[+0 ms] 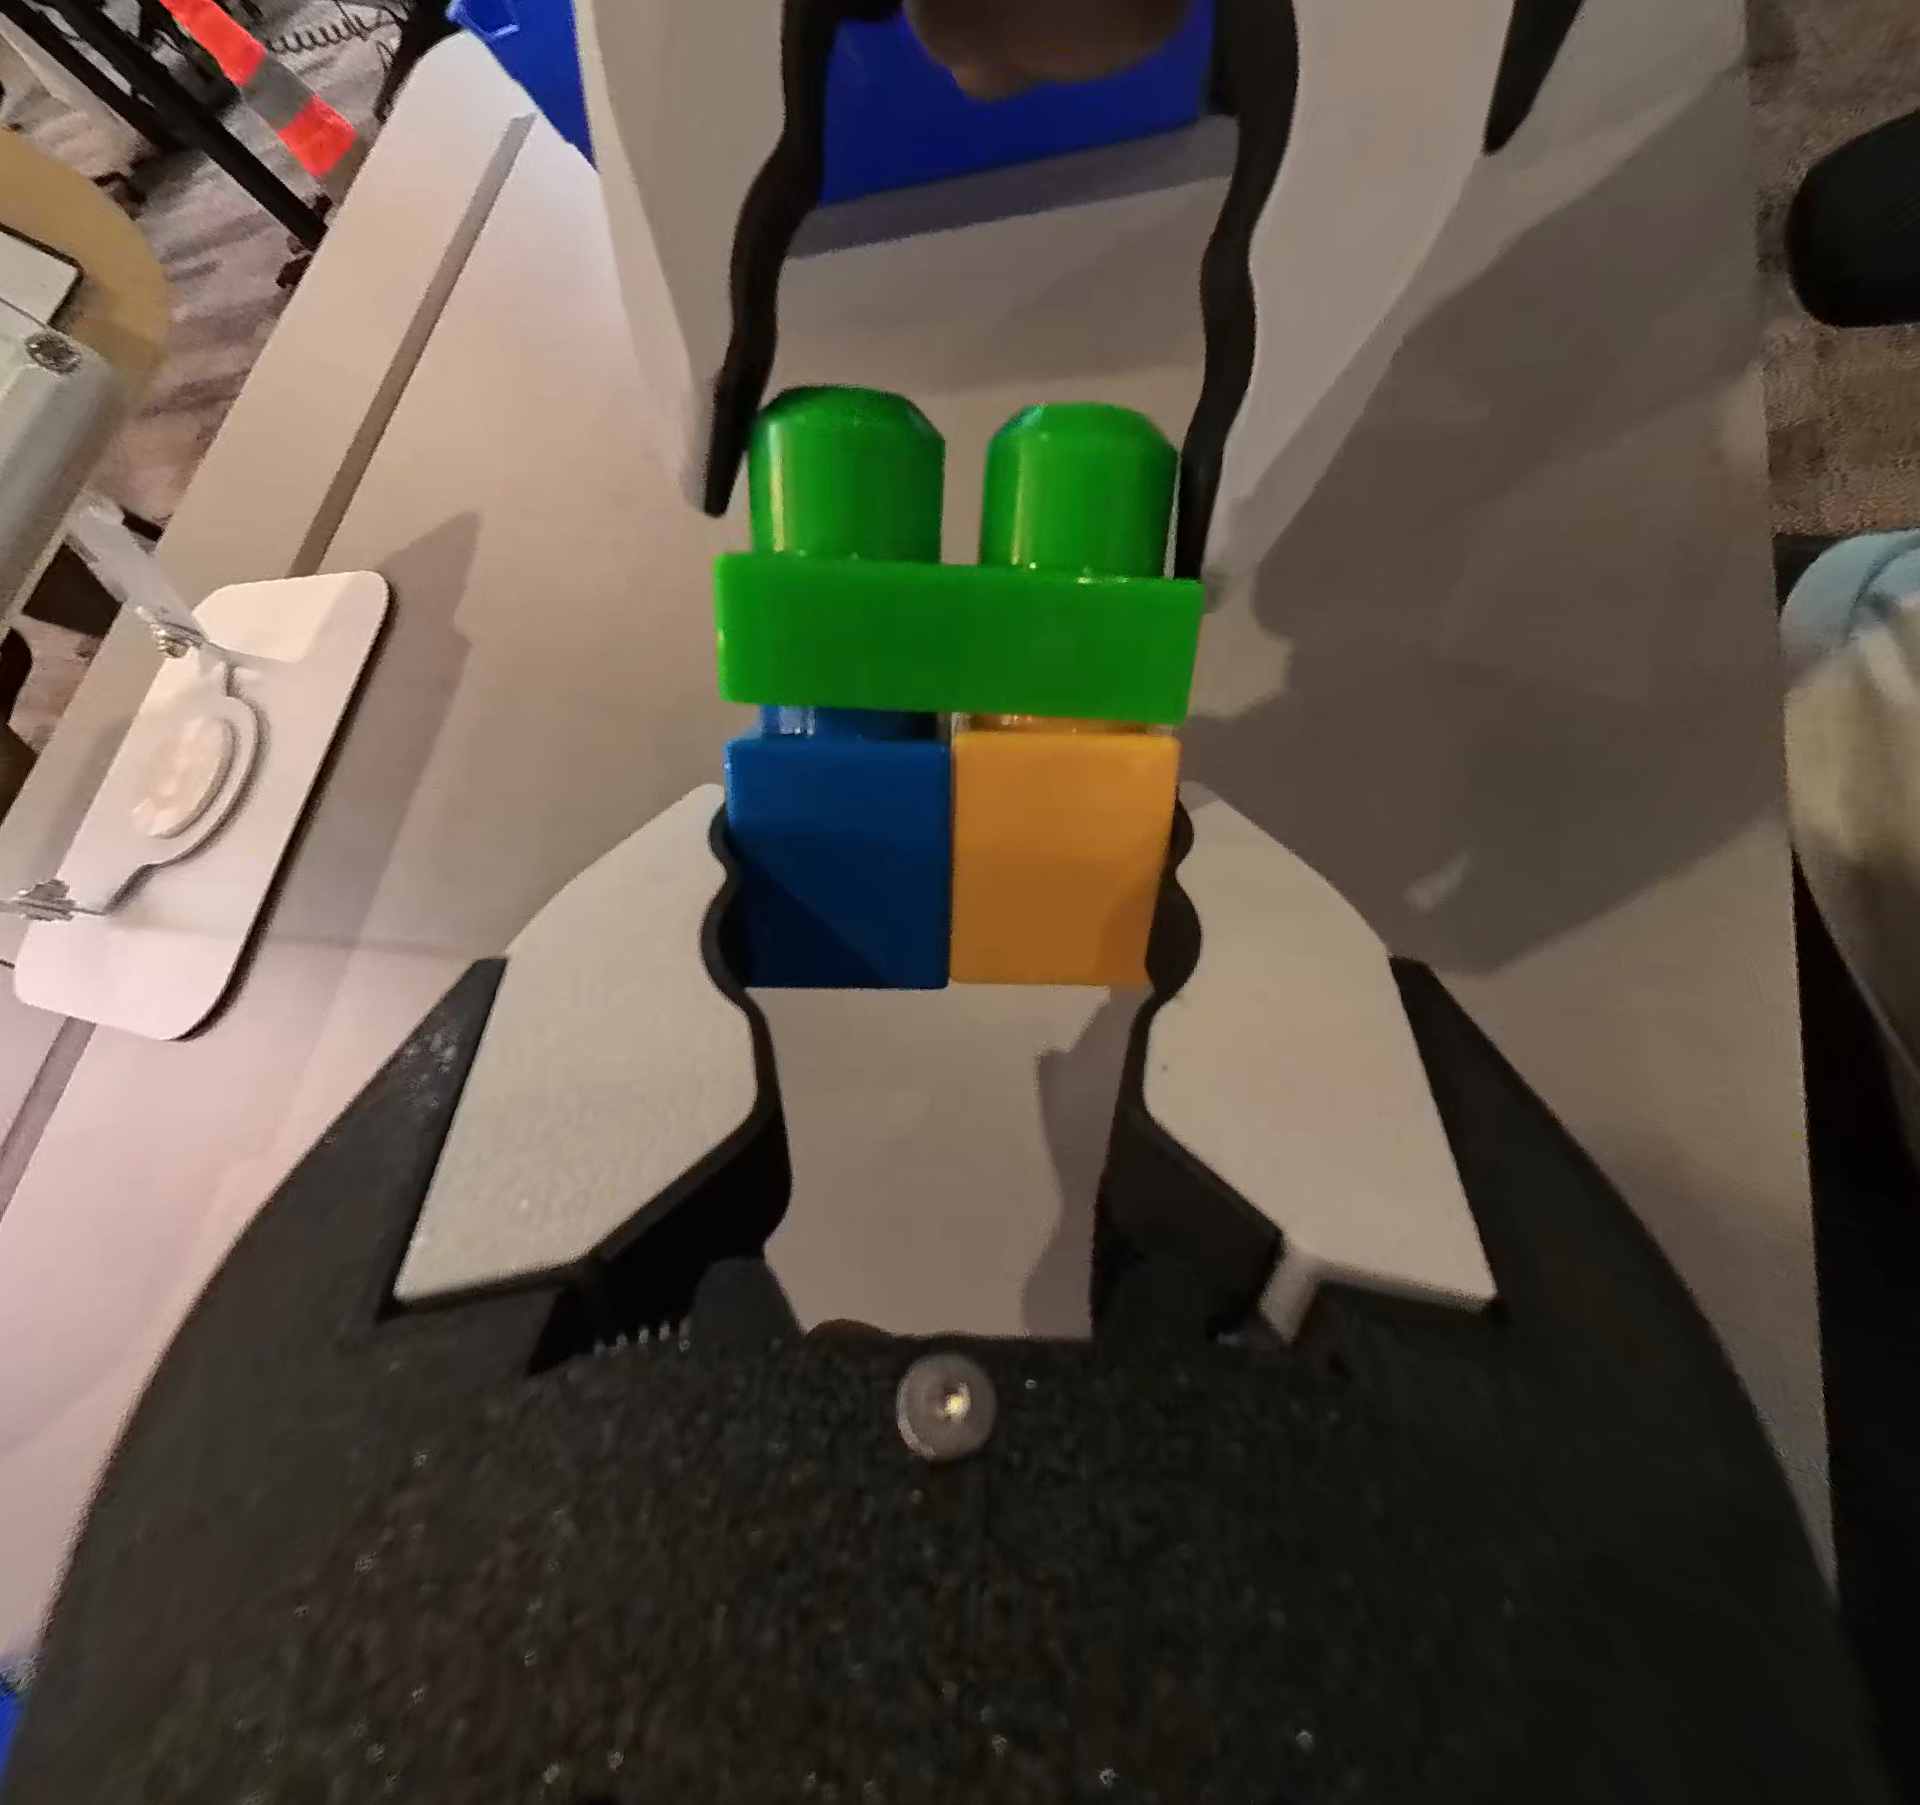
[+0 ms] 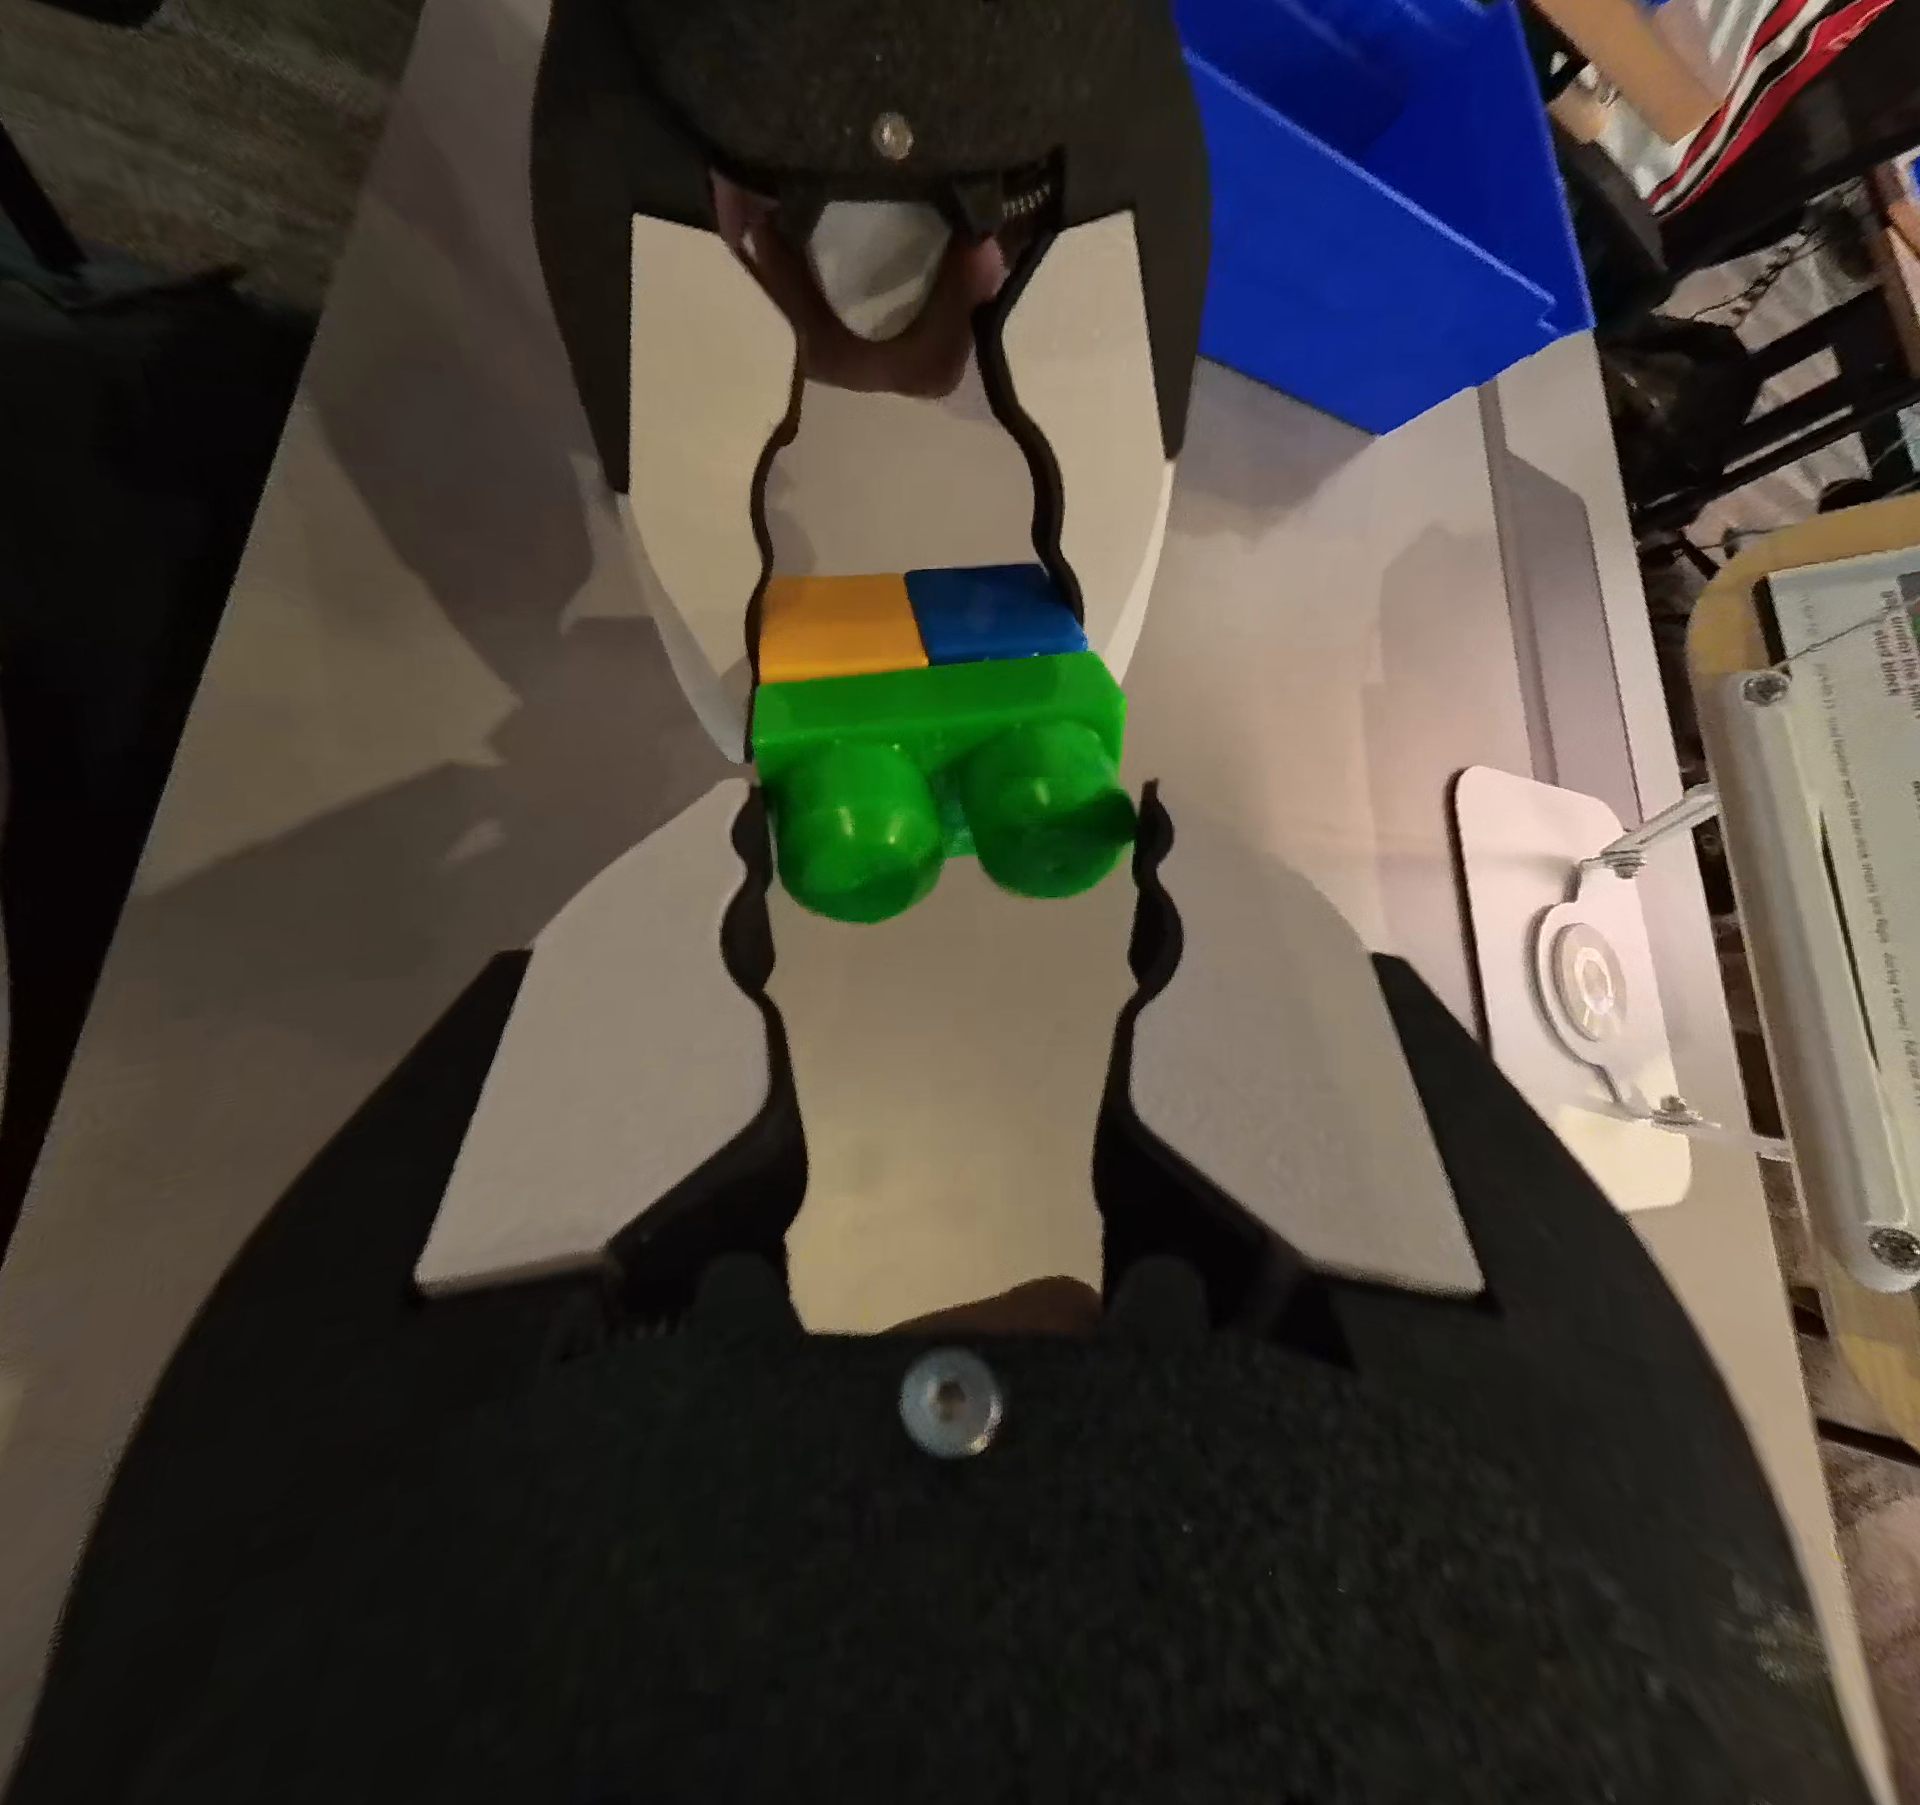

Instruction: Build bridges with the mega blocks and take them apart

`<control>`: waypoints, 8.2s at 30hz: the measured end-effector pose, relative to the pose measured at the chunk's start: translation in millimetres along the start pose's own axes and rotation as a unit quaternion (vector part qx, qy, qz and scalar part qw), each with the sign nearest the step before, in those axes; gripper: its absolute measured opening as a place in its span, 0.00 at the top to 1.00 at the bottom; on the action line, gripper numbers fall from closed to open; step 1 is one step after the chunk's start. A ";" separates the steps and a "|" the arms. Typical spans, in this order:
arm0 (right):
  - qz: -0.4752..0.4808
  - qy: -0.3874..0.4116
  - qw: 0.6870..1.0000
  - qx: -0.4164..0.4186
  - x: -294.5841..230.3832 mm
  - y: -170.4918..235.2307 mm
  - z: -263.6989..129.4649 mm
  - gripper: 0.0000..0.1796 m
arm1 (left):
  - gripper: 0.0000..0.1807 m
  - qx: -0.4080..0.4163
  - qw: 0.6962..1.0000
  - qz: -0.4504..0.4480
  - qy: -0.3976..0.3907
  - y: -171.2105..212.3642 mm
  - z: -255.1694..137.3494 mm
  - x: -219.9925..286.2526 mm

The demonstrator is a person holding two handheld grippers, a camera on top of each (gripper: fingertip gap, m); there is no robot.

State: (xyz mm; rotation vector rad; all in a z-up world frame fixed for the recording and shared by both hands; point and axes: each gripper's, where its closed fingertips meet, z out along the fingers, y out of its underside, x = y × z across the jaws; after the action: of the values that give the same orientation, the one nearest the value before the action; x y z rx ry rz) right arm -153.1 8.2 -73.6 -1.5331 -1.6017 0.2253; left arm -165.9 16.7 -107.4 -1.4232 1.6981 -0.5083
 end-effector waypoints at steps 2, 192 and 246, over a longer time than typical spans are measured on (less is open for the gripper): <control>0.015 0.008 1.000 0.013 3.9 4.0 -1.7 0.60 | 0.59 0.004 1.000 -0.007 -0.005 2.2 -0.9 -1.4; 0.436 -0.093 0.845 0.298 -15.4 6.8 1.8 0.81 | 1.00 0.282 0.855 -0.365 0.238 -41.8 -33.5 5.6; 0.371 -0.166 0.849 0.337 -38.8 -16.9 -14.8 0.81 | 0.99 0.279 0.892 -0.288 0.210 -40.8 -46.9 12.2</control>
State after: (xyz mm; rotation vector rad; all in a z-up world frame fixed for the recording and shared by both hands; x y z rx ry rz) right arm -161.1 -35.8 -71.3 -1.4893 -0.8972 1.3912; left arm -179.0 -15.4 -54.5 -1.4156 1.2330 -1.5941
